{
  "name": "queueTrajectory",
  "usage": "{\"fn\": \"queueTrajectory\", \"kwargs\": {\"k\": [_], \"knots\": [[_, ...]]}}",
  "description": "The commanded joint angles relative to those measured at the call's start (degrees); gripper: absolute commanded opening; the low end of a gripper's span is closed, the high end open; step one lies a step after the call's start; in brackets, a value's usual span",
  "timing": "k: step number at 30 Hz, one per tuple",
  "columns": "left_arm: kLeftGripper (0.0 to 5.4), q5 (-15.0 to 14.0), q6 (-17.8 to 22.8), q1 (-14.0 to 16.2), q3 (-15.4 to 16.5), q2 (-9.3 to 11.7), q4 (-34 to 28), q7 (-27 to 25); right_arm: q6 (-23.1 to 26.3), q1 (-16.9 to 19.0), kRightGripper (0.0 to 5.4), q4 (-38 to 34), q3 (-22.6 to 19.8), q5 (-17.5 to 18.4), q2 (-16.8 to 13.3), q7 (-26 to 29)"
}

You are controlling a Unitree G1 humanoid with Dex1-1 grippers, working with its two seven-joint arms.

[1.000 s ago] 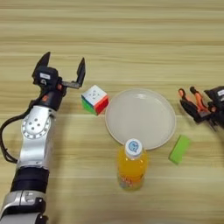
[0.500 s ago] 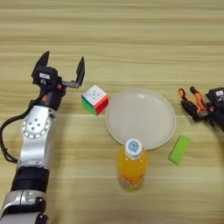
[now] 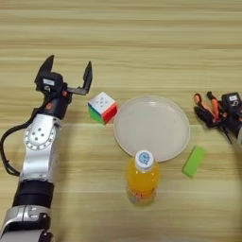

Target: Move the objects on the table

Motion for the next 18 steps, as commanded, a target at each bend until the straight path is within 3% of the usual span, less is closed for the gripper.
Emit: {"fn": "queueTrajectory", "kwargs": {"k": [1,8,18], "knots": [[5.4,0.51,-0.43,-0.03,-0.08,-0.09,-0.71,0.25,0.04,-0.63,4.23,1.36,0.46,-1.02,0.24,-0.05],[5.4,0.46,-0.46,-0.04,-0.1,-0.17,-0.71,0.22,-0.44,-0.84,3.38,1.85,0.43,-1.32,0.26,0.1],[5.4,0.12,-0.38,-0.11,-0.08,-0.31,-0.51,0.06,-1.01,-1.25,3.38,1.77,0.44,-1.46,0.01,0.38]]}}
